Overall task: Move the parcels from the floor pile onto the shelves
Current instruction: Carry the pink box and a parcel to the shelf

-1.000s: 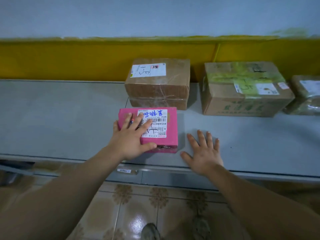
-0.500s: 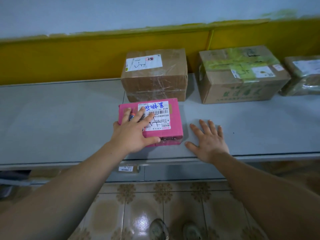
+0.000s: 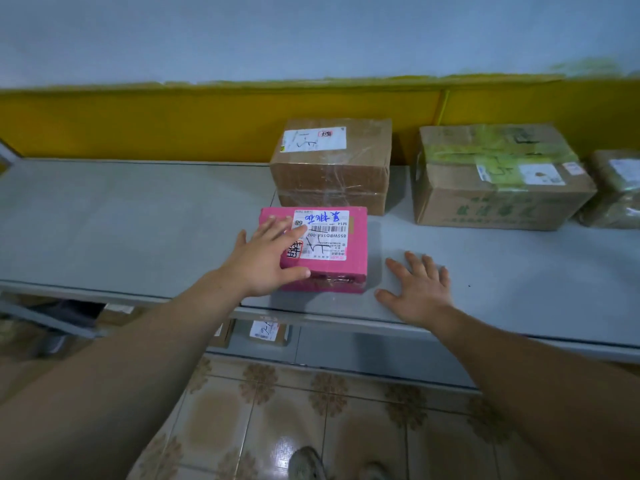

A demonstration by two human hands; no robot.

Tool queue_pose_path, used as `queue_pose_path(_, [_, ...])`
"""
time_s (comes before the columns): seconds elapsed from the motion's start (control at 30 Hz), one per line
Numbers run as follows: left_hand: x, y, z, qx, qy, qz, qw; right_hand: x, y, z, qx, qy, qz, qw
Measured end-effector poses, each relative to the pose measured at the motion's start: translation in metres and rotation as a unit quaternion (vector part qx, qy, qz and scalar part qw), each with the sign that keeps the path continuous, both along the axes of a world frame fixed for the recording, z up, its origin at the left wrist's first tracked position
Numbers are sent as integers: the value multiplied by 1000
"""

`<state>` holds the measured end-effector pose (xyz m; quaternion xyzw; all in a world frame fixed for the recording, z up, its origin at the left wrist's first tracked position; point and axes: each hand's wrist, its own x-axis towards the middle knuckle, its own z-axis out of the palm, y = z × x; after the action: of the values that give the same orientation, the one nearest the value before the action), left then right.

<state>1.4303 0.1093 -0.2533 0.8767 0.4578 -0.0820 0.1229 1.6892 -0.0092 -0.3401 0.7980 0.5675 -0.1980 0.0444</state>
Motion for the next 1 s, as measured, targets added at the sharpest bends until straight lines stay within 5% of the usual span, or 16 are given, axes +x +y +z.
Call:
queue_pose_path(0.17, [-33, -18, 42, -14, -18, 44, 999, 18, 27, 65, 20, 38, -44, 998])
queue_pose_path(0.33, [-87, -39, 93, 0, -51, 94, 994, -34, 64, 150, 99, 13, 59, 993])
queue_pose_path(0.7, [-313, -93, 186, 93, -58, 172, 979, -352, 110, 275, 198, 20, 276, 940])
queue_pose_path(1.0, [-539, -122, 195, 73, -51, 318, 944, -602, 126, 310, 227, 110, 393, 884])
